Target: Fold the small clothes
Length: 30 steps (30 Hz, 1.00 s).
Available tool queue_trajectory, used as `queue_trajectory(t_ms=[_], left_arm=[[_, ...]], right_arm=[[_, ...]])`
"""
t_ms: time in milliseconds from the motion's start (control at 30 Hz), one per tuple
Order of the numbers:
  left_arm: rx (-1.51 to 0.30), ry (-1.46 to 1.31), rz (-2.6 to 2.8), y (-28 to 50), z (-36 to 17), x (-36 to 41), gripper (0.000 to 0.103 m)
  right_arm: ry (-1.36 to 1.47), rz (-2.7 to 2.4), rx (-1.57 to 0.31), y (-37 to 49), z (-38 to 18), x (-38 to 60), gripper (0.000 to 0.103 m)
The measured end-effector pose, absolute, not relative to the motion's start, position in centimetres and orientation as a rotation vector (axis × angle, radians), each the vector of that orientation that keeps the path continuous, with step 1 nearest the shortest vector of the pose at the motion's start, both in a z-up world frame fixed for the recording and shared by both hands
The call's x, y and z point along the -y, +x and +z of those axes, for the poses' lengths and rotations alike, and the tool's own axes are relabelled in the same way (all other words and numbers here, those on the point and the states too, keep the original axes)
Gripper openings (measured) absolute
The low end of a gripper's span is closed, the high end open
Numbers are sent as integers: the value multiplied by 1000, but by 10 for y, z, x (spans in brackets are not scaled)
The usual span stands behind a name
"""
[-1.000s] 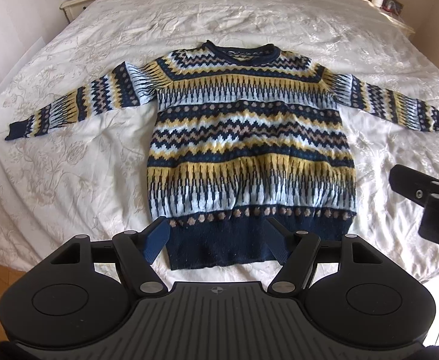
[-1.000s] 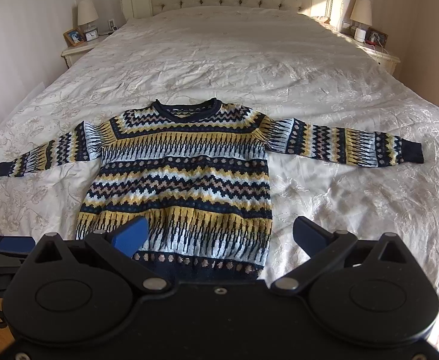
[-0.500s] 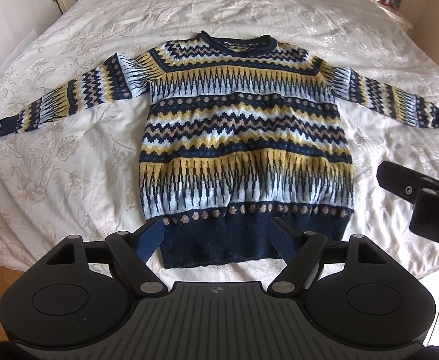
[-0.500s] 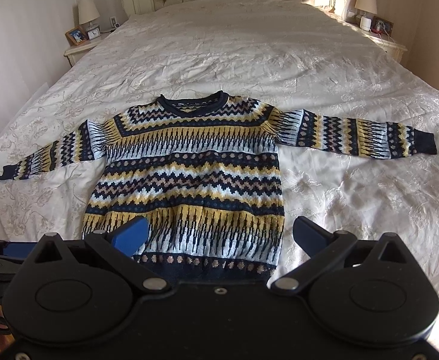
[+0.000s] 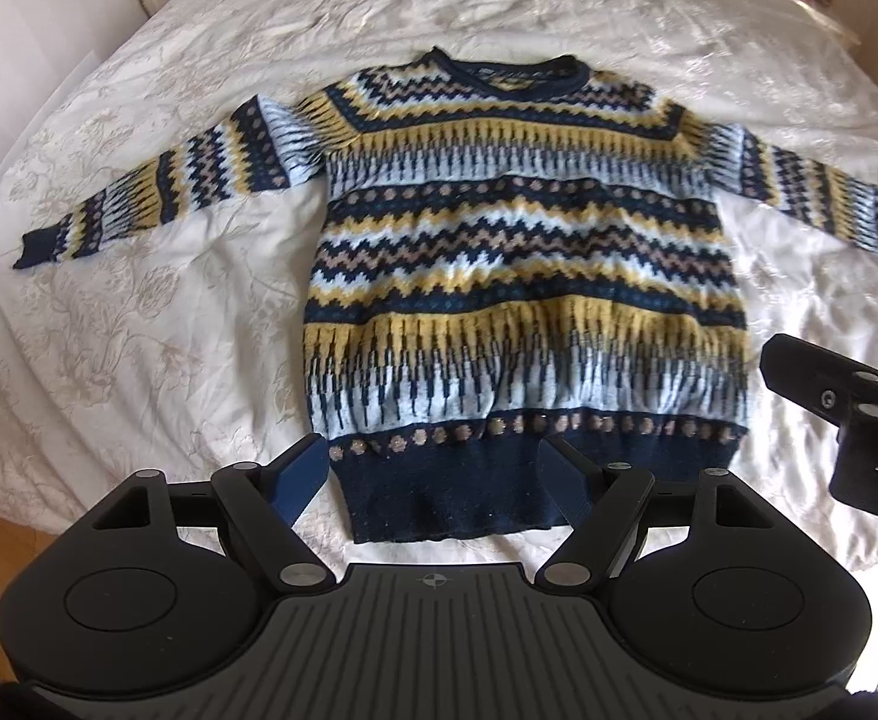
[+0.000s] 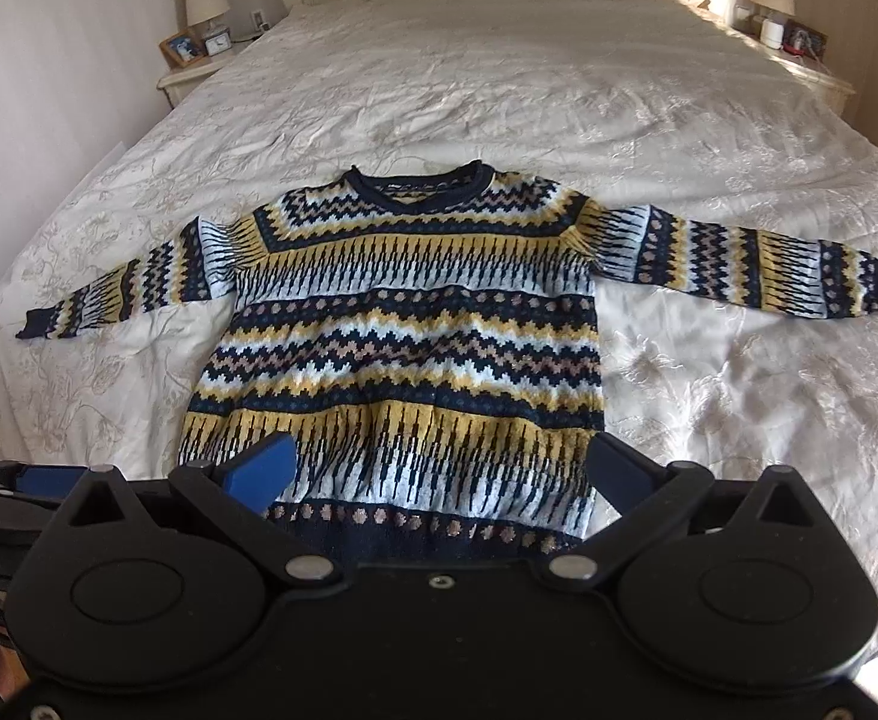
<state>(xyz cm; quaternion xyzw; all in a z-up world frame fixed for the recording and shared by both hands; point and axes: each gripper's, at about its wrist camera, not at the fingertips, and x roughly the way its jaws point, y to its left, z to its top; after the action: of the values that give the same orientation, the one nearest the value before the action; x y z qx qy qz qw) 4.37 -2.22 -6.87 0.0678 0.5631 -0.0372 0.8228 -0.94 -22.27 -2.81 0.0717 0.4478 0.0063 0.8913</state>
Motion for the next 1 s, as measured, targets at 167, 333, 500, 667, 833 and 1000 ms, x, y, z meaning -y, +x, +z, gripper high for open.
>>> queue_trajectory(t_ms=[167,333,500,667,833,1000], left_arm=[[-1211,142,-15,54,-78,31,76],[-1251,171,71,66,-88,46,76],[-1279,200,143,79,-95,69,76],[-1310,280,150,91,-99,107,74],[-1270,298,164,101,-91,147,67],[-1213,330,164,111,-83,186,66]], right_arm=[[170,64,-954,12,-41,238,102],[214,120,-985,34,-54,260,103],[262,182,-1025,55,-70,286,103],[299,210,-1027,71,-80,320,103],[415,131,-965,84,-95,388,103],[541,-58,-922,98,-118,477,103]])
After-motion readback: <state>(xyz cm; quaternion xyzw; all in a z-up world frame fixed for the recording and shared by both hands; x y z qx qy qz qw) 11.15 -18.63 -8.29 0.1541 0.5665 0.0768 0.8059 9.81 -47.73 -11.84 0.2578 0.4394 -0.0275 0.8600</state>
